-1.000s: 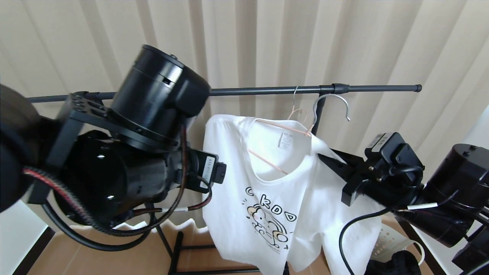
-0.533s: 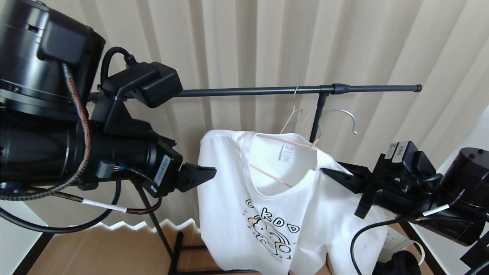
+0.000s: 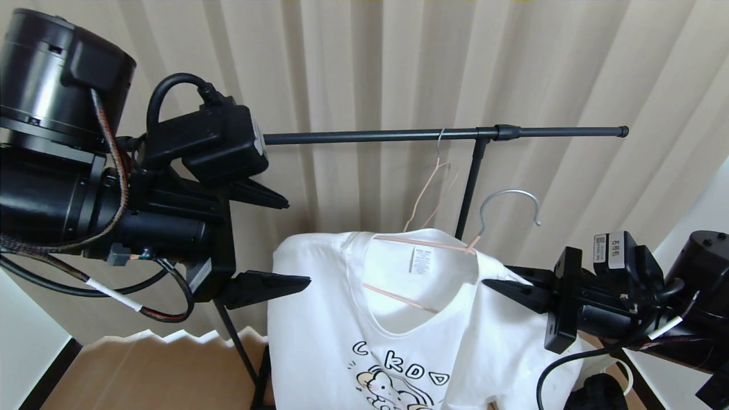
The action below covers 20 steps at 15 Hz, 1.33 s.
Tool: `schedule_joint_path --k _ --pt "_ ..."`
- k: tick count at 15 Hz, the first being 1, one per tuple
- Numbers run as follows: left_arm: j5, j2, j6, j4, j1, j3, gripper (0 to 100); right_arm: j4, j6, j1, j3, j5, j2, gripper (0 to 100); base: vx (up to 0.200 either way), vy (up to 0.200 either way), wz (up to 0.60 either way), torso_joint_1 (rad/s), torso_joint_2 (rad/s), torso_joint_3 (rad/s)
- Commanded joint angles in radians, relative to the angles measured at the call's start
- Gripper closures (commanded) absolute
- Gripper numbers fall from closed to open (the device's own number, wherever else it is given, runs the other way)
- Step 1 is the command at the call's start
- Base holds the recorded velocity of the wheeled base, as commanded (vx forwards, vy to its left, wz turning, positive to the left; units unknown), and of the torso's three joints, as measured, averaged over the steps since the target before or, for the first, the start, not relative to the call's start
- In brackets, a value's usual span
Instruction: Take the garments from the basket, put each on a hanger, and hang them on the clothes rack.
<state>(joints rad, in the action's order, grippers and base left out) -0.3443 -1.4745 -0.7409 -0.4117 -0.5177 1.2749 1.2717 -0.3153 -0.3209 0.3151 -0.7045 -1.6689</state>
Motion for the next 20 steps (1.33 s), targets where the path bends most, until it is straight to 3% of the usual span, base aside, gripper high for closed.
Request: schedule_joint_path --k 1,2,4,6,10,20 --pt "-0.005 -0.060 -0.078 -0.001 -0.010 0.001 0 0.000 -0.001 -0.006 -0.018 -0.029 0.001 100 0.000 0.000 0.00 0.000 0.00 0.000" --pt "-0.007 -0.076 -0.115 0.001 -0.018 0.004 0 0.000 -0.001 -0.009 -0.022 -0.038 0.003 100 0.000 0.000 0.00 0.000 0.00 0.000" --pt "-0.013 -0.099 -0.120 0.004 -0.042 0.008 0 0.002 -0.001 -0.021 -0.027 -0.040 0.005 100 0.000 0.000 0.00 0.000 0.00 0.000" --pt "-0.076 -0.125 -0.121 0.007 -0.050 0.006 0 0.000 -0.001 -0.044 -0.034 -0.040 0.015 100 0.000 0.000 0.00 0.000 0.00 0.000" --pt "-0.081 -0.171 -0.115 0.039 -0.070 0.014 0 0.000 -0.001 -0.095 -0.048 -0.040 0.044 100 0.000 0.000 0.00 0.000 0.00 0.000" --pt "-0.081 -0.208 -0.068 0.096 -0.120 -0.005 0 -0.006 0.004 -0.110 -0.050 -0.038 0.084 100 0.000 0.000 0.00 0.000 0.00 0.000"
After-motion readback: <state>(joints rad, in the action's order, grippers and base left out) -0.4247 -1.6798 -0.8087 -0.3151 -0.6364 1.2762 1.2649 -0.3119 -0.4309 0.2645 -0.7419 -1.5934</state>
